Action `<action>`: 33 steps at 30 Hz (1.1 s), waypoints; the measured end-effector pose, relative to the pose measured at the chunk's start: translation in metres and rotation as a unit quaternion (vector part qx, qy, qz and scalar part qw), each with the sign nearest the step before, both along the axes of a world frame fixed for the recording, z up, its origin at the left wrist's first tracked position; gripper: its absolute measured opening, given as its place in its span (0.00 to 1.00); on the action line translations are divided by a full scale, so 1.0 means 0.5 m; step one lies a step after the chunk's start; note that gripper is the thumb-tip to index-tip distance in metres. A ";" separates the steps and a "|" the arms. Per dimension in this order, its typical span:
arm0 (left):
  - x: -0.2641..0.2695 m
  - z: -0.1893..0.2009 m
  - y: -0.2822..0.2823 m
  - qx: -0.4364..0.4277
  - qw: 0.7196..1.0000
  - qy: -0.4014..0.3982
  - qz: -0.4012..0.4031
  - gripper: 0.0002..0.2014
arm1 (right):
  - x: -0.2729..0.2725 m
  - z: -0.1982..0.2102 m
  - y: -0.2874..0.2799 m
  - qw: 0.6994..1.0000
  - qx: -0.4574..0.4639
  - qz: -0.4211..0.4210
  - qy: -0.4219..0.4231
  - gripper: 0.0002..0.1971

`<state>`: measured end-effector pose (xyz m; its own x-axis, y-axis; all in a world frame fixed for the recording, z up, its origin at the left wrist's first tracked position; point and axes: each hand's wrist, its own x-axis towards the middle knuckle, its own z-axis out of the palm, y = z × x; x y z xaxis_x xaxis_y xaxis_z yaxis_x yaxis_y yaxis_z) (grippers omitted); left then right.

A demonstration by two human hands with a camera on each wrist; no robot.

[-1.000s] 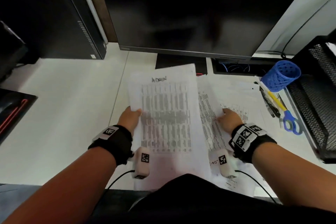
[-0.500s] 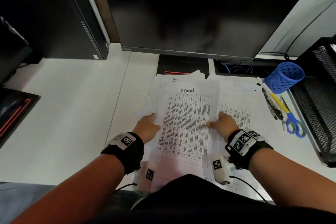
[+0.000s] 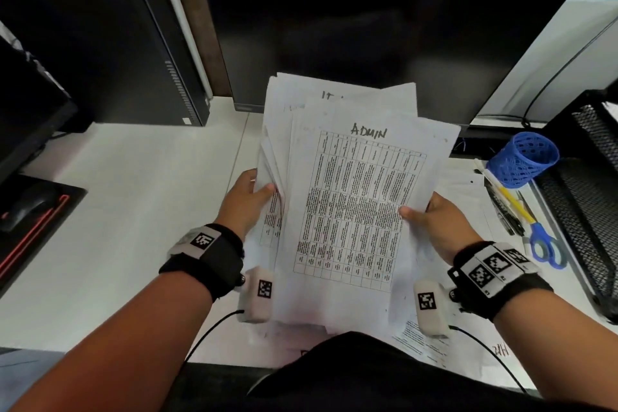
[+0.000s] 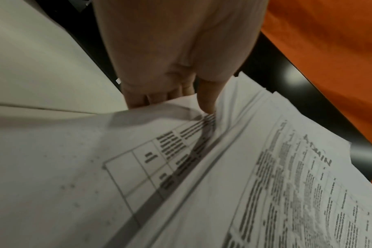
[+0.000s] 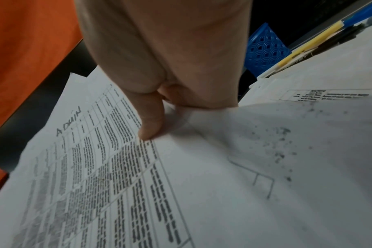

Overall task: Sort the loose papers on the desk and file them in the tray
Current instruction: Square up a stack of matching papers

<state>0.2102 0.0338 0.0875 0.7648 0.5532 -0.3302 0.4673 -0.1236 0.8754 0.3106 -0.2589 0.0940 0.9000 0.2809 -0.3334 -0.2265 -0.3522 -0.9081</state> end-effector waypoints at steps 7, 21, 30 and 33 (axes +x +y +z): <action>-0.013 0.012 -0.042 -0.104 0.992 -0.062 0.029 0.11 | 0.002 -0.010 0.019 0.980 0.168 -0.060 0.093 0.31; -0.017 0.026 -0.025 -0.055 0.995 -0.084 -0.018 0.20 | -0.007 0.034 0.043 0.987 0.158 -0.001 0.016 0.13; -0.019 0.164 -0.003 -0.060 0.960 -0.265 -0.063 0.37 | -0.028 0.129 0.053 0.975 0.208 0.039 -0.063 0.08; -0.020 0.172 -0.032 -0.037 0.966 -0.247 -0.072 0.22 | -0.037 0.125 0.063 0.980 0.168 0.026 -0.100 0.11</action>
<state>0.2001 0.0179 0.1735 0.9064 0.4180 0.0612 -0.0279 -0.0854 0.9960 0.2923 -0.2275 0.1564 0.9193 0.3922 -0.0318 -0.0208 -0.0323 -0.9993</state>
